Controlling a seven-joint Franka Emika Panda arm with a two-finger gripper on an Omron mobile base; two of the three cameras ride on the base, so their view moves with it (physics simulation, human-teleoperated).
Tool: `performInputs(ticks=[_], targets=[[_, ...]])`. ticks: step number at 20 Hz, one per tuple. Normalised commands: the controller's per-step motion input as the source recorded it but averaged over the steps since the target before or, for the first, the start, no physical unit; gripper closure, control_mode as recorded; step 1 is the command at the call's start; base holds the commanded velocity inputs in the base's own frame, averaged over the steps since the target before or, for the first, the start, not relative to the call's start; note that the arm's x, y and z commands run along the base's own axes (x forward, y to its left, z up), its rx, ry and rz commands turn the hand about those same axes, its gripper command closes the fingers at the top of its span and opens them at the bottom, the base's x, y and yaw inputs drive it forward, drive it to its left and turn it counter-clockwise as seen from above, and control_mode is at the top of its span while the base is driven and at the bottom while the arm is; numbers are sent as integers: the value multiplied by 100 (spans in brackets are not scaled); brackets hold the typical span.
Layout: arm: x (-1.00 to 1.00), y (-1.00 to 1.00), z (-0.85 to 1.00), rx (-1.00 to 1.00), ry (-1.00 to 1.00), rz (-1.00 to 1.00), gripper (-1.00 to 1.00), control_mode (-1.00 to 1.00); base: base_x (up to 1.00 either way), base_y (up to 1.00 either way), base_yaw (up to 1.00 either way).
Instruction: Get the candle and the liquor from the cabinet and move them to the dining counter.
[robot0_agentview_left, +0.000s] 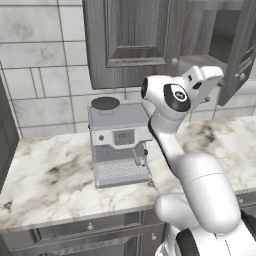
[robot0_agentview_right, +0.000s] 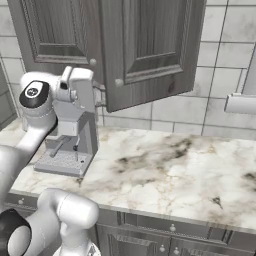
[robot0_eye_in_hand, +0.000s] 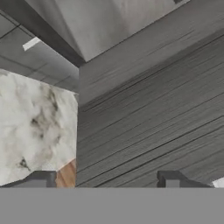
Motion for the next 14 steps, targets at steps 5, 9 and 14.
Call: performInputs(ticks=[5, 9, 14], targets=[[-39, -65, 0, 0, 1, -16, -100, -100, 0, 0, 0], [-20, -63, -3, 0, 4, -17, -100, -100, 0, 0, 0], [0, -79, -1, 0, 5, -15, -100, -100, 0, 0, 0]])
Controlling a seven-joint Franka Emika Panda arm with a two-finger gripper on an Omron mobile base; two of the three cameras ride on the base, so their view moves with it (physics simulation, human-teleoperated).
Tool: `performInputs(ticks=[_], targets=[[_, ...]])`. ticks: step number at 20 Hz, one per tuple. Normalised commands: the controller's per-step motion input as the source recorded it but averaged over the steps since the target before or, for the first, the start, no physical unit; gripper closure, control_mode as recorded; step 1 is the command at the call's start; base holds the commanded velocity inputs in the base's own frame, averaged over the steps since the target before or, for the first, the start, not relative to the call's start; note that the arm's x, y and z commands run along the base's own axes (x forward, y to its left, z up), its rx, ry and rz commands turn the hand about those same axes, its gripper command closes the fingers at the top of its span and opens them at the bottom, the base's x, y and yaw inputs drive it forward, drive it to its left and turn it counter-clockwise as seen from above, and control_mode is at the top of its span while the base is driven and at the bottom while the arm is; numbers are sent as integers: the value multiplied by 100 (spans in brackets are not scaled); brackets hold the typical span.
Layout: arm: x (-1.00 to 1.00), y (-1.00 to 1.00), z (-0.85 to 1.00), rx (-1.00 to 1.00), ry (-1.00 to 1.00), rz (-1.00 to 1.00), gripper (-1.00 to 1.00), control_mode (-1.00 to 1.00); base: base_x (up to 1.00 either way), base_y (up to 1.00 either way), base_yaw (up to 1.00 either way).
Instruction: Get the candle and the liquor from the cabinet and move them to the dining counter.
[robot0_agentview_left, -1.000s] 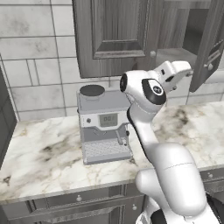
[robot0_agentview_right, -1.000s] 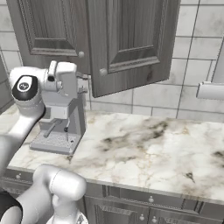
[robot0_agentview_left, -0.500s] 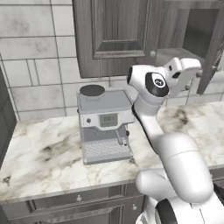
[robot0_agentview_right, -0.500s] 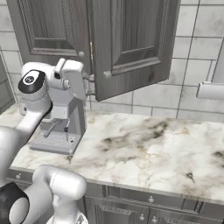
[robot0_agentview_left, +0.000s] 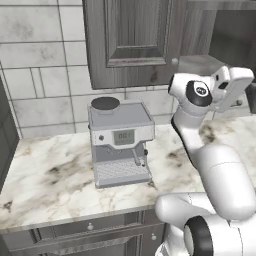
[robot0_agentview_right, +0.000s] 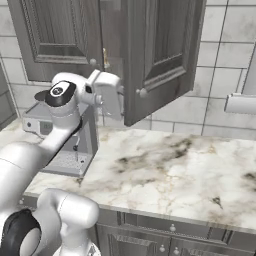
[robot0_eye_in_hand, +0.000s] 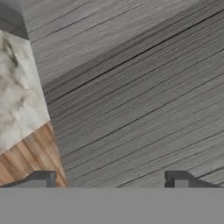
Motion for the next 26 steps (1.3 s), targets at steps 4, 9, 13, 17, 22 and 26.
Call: performInputs(ticks=[4, 9, 13, 17, 22, 26], targets=[[-3, -97, -2, 0, 0, -11, -100, -100, 0, 0, 0], [-5, -100, -2, 0, 0, -10, -100, -100, 0, 0, 0], [-17, -65, -12, 1, -1, -11, -100, -100, 0, 0, 0], [-17, -30, -6, 1, -5, -1, -100, -100, 0, 0, 0], [-40, 20, 0, 1, -19, 0, -100, -100, 0, 0, 0], [-33, 87, 0, 0, -27, 3, -100, -100, 0, 0, 0]])
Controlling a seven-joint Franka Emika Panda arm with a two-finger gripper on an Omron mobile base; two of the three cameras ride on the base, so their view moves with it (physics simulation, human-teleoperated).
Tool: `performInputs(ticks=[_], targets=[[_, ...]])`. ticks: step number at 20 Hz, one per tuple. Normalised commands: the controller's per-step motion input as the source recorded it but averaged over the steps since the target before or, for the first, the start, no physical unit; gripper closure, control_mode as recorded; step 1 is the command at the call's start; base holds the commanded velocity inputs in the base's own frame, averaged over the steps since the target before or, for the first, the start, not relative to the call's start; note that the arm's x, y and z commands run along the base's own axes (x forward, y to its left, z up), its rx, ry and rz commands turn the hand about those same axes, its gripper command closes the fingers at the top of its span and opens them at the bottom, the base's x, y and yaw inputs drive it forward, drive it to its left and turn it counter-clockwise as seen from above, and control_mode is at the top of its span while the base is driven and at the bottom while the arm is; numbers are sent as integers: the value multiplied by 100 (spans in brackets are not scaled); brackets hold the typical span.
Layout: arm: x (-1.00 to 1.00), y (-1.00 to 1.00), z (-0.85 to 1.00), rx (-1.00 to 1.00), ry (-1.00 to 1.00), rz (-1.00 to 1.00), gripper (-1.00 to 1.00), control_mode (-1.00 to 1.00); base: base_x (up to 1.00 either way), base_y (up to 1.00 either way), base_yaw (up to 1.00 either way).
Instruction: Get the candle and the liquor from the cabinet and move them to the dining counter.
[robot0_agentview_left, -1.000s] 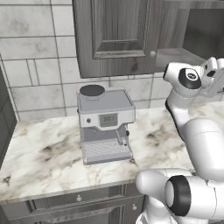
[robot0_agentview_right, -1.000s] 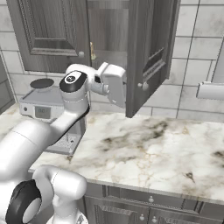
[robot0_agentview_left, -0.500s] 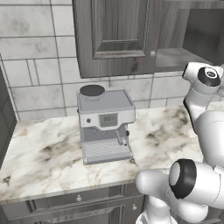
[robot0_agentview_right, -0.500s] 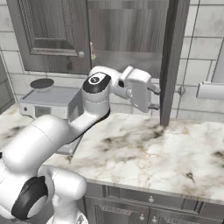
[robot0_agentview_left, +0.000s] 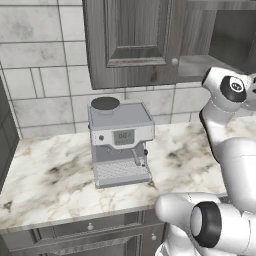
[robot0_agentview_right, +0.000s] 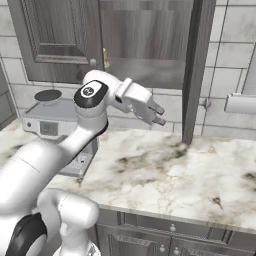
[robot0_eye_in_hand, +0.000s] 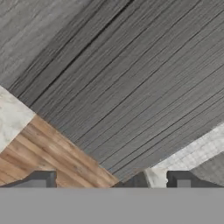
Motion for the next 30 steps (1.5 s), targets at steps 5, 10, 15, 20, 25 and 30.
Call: performInputs(ticks=[5, 10, 15, 20, 25, 30], targets=[[-27, 100, 0, 0, -43, 6, -100, -100, 0, 0, 0], [-15, 98, 1, 0, -37, 15, -100, -100, 0, 0, 0], [0, 78, 16, 0, -25, 29, -100, -100, 0, 0, 0], [0, 67, 17, 0, -21, 40, -100, -100, 0, 0, 0], [0, 59, 13, 0, -22, 41, -100, -100, 0, 0, 0], [8, 34, 37, 0, -15, 38, -100, -100, 0, 0, 0]])
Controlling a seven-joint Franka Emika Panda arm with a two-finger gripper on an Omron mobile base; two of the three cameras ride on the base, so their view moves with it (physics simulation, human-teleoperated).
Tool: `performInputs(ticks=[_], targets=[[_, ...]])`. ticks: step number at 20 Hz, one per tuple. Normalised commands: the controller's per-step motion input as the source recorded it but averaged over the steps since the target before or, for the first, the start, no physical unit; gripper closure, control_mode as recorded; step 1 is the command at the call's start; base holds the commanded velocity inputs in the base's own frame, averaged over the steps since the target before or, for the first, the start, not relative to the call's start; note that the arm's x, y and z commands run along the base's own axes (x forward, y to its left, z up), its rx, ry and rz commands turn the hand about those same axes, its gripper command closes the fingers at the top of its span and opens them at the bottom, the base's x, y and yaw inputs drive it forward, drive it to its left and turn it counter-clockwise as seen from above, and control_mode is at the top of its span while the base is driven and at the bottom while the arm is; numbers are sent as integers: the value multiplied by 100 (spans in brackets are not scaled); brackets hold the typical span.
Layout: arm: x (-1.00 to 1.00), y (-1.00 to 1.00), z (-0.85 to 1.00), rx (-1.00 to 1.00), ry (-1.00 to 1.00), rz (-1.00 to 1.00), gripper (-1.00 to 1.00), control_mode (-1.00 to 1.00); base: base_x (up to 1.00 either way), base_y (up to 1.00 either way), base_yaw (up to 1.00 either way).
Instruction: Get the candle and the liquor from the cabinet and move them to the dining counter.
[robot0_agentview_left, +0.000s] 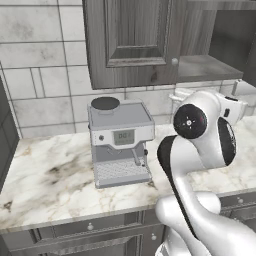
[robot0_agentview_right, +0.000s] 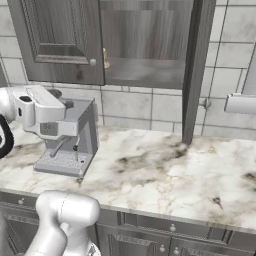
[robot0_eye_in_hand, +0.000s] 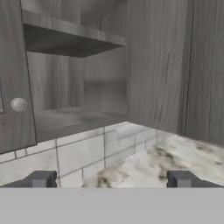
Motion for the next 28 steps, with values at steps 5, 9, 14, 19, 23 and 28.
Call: performInputs(ticks=[5, 9, 14, 19, 23, 28], targets=[[25, 10, 53, 0, -10, 31, -100, -100, 0, 0, 0], [30, 1, 32, 0, -9, 23, -100, -100, 0, 0, 0], [35, 3, 2, 0, -13, 15, -100, -100, 0, 0, 0], [47, 17, -1, 0, -12, 13, -100, -100, 0, 0, 0], [48, 13, 0, 0, -6, 13, -100, -100, 0, 0, 0], [47, 13, -2, 0, 0, 10, -100, -100, 0, 0, 0]])
